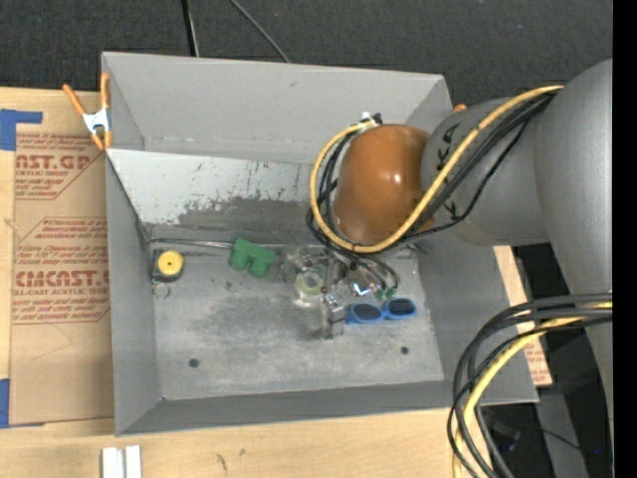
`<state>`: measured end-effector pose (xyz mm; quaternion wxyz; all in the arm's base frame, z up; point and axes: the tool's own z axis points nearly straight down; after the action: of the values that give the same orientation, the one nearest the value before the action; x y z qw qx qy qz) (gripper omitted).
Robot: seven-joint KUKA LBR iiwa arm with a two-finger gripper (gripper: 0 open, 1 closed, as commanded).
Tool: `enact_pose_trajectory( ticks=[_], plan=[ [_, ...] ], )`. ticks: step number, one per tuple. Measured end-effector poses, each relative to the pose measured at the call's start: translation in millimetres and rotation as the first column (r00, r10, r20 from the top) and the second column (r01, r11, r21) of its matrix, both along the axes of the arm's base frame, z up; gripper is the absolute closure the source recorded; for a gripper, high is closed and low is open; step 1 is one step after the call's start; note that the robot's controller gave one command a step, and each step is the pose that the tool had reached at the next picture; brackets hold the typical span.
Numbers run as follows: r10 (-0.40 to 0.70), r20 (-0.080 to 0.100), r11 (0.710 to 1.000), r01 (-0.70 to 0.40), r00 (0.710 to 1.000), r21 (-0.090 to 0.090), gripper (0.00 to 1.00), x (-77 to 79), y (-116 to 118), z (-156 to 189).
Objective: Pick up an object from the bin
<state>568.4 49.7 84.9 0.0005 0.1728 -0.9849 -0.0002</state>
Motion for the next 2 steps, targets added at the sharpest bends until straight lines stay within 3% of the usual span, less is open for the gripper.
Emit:
enact_pose_trajectory(
  ticks=[1,2],
  plan=[
    [0.181,0.005,0.983,-0.181,0.983,0.001,0.00,23.4,-1.0,-14.2],
    [0.180,0.011,0.984,-0.180,0.984,0.002,1.00,25.0,-0.7,-12.1]
  ],
)
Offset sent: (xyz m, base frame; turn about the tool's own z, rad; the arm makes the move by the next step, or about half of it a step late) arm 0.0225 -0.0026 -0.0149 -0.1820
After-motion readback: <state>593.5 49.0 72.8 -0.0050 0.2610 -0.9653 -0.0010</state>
